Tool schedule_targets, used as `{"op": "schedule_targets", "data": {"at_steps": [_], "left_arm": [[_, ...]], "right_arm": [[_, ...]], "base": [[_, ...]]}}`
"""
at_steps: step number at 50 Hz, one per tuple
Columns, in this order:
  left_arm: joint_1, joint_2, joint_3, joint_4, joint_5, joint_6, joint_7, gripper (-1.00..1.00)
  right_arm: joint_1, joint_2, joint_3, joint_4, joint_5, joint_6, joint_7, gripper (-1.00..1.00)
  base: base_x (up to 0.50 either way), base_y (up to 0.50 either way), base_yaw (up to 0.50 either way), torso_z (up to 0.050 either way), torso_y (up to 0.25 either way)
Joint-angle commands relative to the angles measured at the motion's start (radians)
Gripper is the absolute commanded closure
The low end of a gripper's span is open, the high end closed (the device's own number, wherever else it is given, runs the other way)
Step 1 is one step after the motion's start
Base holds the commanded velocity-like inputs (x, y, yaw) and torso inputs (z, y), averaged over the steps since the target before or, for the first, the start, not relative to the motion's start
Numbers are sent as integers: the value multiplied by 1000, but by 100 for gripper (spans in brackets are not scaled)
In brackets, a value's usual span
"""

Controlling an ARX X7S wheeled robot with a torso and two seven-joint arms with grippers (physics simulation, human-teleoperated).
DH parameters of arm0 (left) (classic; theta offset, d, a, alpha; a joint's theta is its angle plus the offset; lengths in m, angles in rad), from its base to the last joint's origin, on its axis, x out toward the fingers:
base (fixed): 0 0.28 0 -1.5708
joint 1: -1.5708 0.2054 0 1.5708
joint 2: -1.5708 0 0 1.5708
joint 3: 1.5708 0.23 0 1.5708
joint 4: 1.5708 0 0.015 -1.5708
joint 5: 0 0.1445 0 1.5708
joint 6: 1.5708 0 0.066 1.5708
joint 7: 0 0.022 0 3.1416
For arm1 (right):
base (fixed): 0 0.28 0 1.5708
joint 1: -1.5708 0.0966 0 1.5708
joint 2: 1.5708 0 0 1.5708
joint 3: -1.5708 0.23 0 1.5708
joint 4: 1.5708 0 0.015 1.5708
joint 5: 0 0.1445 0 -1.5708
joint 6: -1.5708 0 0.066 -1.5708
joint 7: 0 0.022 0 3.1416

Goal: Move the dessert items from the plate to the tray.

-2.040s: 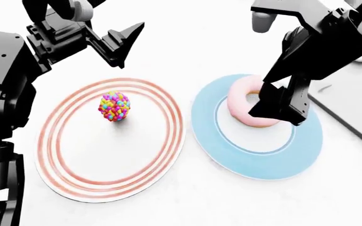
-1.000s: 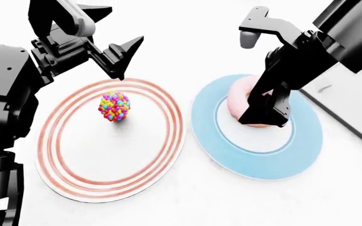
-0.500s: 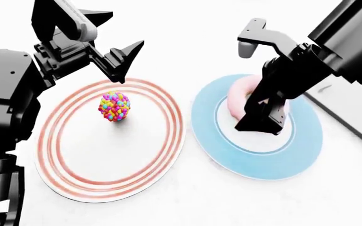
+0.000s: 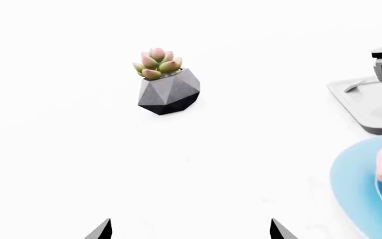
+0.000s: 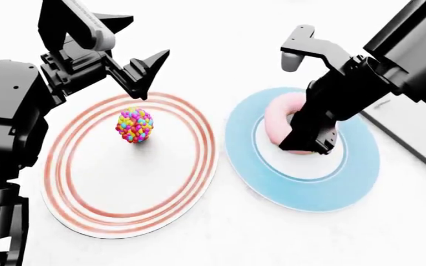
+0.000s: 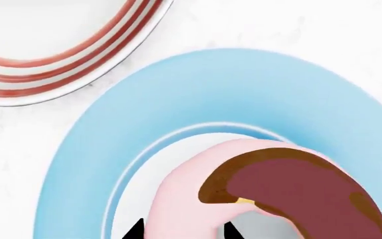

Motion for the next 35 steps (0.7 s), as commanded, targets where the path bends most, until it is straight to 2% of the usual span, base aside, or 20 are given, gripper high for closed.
{"op": "schedule_targets", "data": {"at_steps": [1, 12, 24, 35], "left_arm": [[2, -2, 2, 3, -4, -1, -1, -100], [-4, -1, 2, 0, -8, 0, -2, -100], [10, -17, 6, 41, -3, -15, -17, -100], [83, -129, 65, 197, 19, -97, 27, -100]], "right_arm": [[-5, 4, 5, -12, 16, 10, 7, 100], [14, 5, -1, -22, 19, 22, 9, 100], [159, 15, -54, -76, 0, 78, -28, 100], [227, 6, -78, -85, -15, 64, -48, 100]], "base": [[0, 0, 0, 0, 0], [0, 0, 0, 0, 0], [0, 0, 0, 0, 0], [0, 0, 0, 0, 0]]}}
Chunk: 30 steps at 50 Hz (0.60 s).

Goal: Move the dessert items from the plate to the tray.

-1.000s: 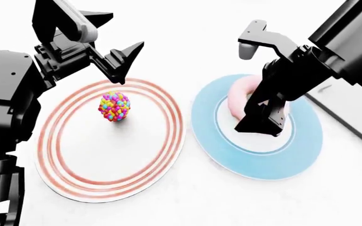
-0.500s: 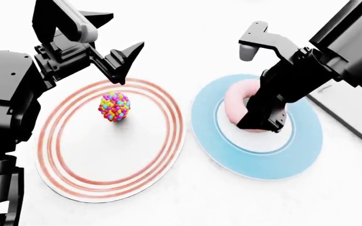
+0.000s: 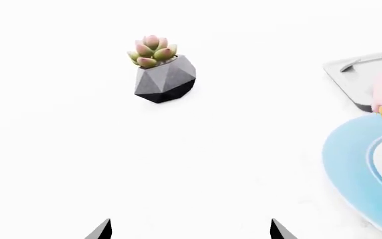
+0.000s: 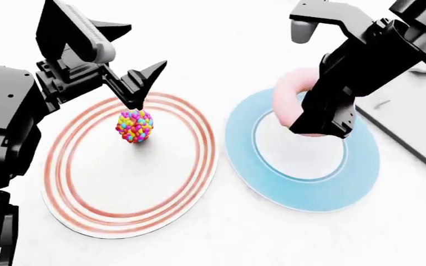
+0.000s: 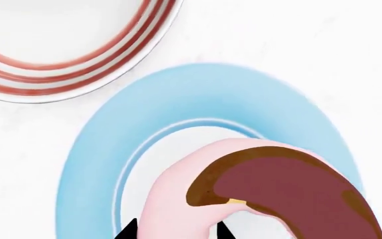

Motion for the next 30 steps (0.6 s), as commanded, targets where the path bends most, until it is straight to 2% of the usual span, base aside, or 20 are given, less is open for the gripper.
{"op": "schedule_targets", "data": {"at_steps": [1, 10, 30], "left_arm": [[40, -90, 48, 119, 18, -69, 37, -100], [23, -151, 73, 189, 13, -150, 78, -100], [-19, -183, 44, 326, -111, -457, 94, -100]], "right_arm": [[68, -2, -21, -19, -12, -2, -18, 100], [81, -3, -23, -21, -14, -10, -15, 100], [55, -4, -14, -9, -4, -27, 1, 100]], "base": [[0, 0, 0, 0, 0], [0, 0, 0, 0, 0], [0, 0, 0, 0, 0]]}}
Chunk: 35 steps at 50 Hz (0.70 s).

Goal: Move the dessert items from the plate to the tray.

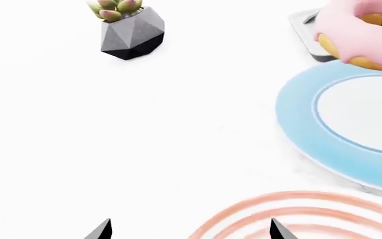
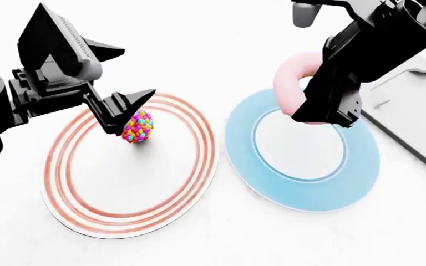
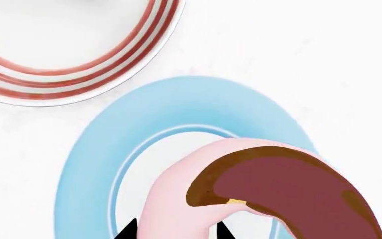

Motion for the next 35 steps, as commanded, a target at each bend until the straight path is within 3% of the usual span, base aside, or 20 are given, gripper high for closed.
{"op": "schedule_targets", "data": {"at_steps": [1, 12, 18, 35], "left_arm": [[-19, -30, -1, 74, -52, -153, 14, -100], [57, -76, 5, 153, -71, -183, 14, -100], [112, -89, 29, 156, -37, -108, 5, -100], [126, -70, 52, 125, -12, -54, -8, -100]], "right_arm": [[-7, 1, 3, 3, 3, -12, 5, 100], [-10, 3, 8, 3, 8, -11, 15, 100], [-14, 5, 12, -2, 13, -8, 22, 100], [-26, 12, 24, -11, 27, 0, 39, 100]], "base": [[0, 0, 0, 0, 0], [0, 0, 0, 0, 0], [0, 0, 0, 0, 0], [0, 0, 0, 0, 0]]}}
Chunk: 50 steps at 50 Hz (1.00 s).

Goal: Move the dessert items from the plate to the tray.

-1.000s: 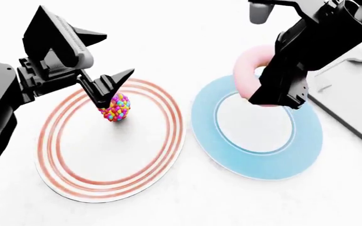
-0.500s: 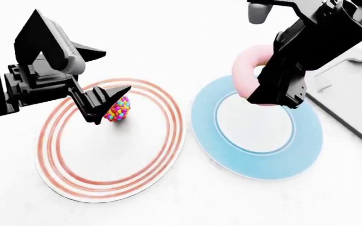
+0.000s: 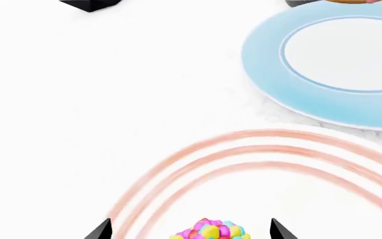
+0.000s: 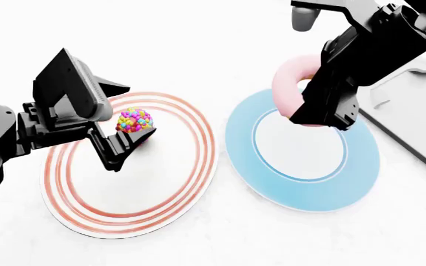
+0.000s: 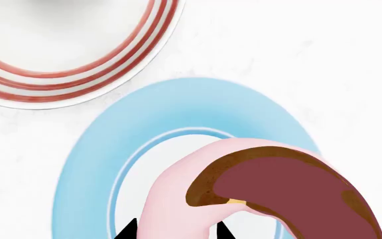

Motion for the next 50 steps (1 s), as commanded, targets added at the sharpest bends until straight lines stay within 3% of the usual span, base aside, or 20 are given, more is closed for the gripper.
{"op": "schedule_targets", "data": {"at_steps": [1, 50], "left_arm": [[14, 6, 13, -9, 11, 23, -7, -100], [45, 13, 34, -27, 10, 41, -23, -100]], "right_arm": [[-3, 4, 4, -5, 6, -2, 6, 100], [-6, 13, 9, -22, 33, 14, 32, 100]], "base": [[0, 0, 0, 0, 0], [0, 0, 0, 0, 0]]}}
